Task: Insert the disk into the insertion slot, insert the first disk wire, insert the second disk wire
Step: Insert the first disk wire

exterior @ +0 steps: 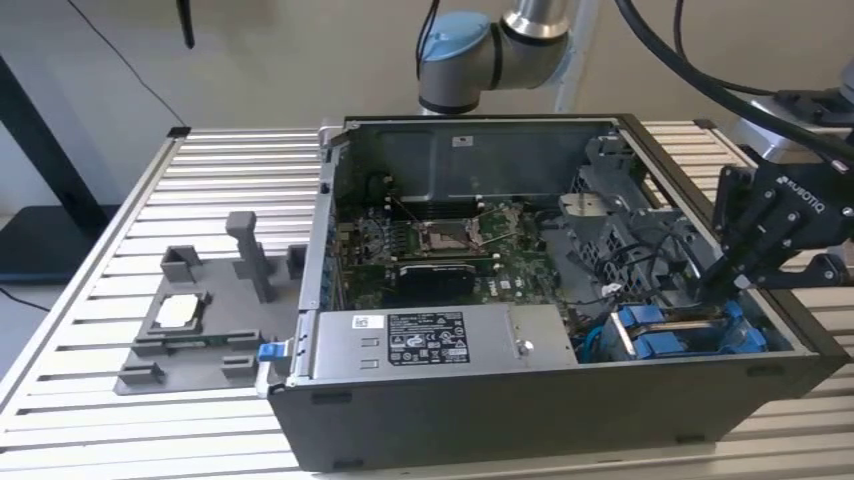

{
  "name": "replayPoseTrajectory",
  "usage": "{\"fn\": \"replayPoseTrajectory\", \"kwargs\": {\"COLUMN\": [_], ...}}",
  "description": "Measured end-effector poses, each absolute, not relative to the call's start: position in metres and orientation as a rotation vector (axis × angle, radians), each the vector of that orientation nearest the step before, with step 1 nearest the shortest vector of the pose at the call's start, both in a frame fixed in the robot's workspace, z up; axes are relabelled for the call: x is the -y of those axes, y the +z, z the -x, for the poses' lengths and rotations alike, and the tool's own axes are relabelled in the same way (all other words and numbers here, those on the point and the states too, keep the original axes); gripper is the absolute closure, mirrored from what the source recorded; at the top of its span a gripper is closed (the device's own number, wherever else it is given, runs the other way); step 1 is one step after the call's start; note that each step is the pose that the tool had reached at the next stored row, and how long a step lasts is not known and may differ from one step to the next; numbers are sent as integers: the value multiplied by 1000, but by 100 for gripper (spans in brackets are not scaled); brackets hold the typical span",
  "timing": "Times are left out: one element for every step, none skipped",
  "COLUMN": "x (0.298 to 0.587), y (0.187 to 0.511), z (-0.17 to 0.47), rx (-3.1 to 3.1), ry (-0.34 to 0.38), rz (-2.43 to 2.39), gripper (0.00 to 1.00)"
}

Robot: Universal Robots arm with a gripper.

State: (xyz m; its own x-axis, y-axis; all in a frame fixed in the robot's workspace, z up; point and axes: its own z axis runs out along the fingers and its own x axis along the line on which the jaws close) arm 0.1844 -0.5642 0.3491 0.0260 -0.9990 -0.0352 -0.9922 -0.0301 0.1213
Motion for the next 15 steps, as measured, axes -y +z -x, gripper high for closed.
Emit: {"fn": "replayPoseTrajectory", "kwargs": {"x": [564,564,564,564,564,564,564,564,564,564,564,564,564,564,564], "y": [349,348,347,346,346,345,345,344,343,343,342,342,341,341,341], "z": [-184,-184,-185,-184,-184,-184,-184,-183,-183,-183,-182,-182,-182,-182,-182], "rx": [2143,2143,2144,2144,2144,2144,2145,2145,2146,2147,2147,2148,2148,2149,2152], "ry": [-169,-169,-169,-169,-169,-169,-169,-169,-169,-169,-169,-169,-169,-169,-169], "rz": [-2204,-2204,-2204,-2204,-2204,-2204,-2203,-2203,-2202,-2202,-2201,-2201,-2200,-2199,-2197], "gripper": [81,81,81,81,81,81,81,81,81,81,81,81,81,81,81]}}
